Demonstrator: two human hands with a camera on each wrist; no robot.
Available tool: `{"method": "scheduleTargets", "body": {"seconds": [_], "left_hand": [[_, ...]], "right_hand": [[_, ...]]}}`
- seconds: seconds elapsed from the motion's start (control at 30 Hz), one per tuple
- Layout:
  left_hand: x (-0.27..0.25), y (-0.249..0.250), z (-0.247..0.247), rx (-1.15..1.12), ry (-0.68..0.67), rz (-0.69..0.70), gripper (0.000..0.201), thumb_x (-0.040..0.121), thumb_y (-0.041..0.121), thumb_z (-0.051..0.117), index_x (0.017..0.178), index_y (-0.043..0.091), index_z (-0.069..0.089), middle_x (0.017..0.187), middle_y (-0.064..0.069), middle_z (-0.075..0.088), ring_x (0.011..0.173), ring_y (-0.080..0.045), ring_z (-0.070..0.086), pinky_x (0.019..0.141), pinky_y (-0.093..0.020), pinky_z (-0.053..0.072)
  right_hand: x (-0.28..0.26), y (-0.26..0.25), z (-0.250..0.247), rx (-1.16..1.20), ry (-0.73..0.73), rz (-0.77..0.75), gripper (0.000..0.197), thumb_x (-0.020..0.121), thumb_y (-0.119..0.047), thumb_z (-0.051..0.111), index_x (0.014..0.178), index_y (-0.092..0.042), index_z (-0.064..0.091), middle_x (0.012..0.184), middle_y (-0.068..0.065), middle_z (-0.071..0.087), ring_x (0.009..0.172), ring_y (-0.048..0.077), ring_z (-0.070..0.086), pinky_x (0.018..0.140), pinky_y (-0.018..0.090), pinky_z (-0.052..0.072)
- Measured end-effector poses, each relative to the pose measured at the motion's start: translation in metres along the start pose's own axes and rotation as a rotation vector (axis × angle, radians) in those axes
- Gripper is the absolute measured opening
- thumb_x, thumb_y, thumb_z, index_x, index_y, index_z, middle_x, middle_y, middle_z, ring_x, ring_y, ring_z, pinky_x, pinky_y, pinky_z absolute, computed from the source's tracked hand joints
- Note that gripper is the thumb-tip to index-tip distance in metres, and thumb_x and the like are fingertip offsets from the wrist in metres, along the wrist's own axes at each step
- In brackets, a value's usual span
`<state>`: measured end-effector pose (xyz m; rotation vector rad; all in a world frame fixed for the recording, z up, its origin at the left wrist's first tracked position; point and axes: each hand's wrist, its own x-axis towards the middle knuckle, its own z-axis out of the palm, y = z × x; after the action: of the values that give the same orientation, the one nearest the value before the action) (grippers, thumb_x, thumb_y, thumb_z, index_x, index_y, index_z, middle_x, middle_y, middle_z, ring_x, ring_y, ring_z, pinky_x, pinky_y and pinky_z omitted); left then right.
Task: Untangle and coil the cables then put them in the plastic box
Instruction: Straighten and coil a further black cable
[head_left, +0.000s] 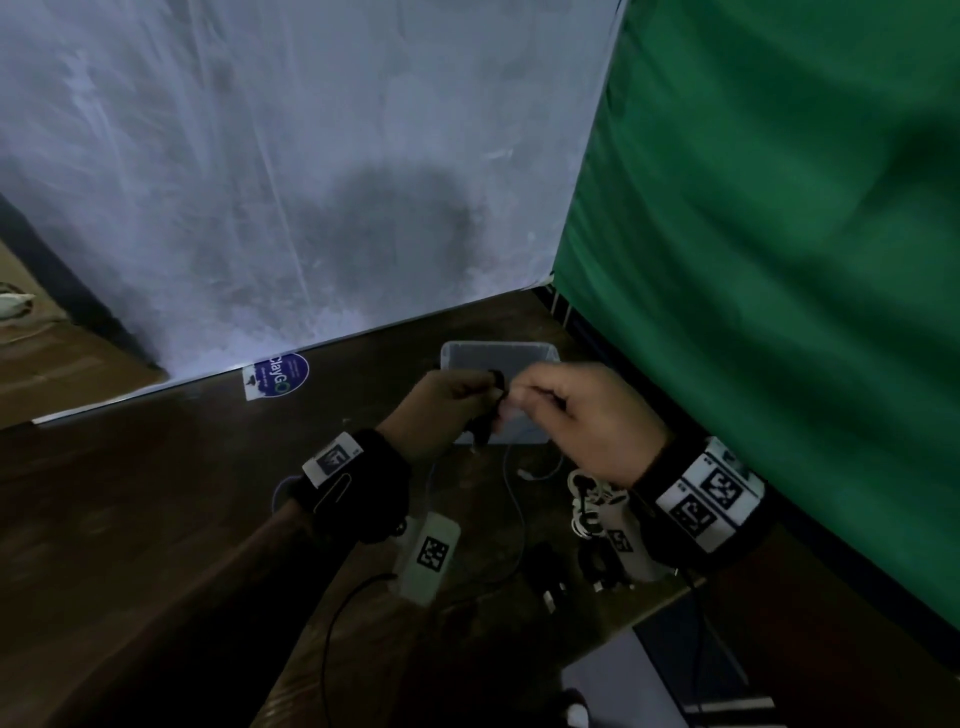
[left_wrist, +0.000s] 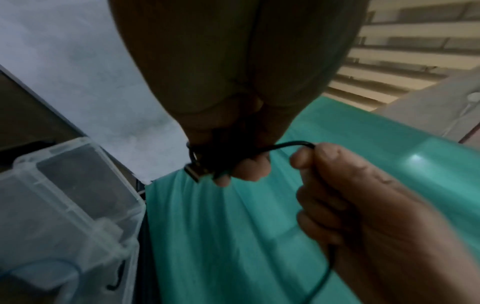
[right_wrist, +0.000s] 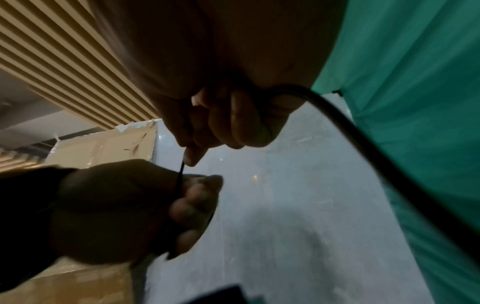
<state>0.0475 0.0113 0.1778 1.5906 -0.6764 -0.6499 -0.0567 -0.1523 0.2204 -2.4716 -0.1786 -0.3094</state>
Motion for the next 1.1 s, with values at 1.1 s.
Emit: {"method": "scheduleTargets", "body": {"seconds": [1.1], "left_hand": [[0.011,-0.015,0.002,0.197,0.109,0.203,0.022,0.097,0.015,0.052,0.095,0.005,0.071,0.09,-0.01,0.071,0.082,-0.016,0.065,0.078,-0.041,0.054]], "right_hand": [[0.001,-0.015,0.002,-0.094,-0.177,-0.065,0.013,0.096,-0.029,0.059,0.093,-0.025,0.071,0.078,-0.012,0.065,0.07,0.0,0.058,0.065,0.022,0.041]]}}
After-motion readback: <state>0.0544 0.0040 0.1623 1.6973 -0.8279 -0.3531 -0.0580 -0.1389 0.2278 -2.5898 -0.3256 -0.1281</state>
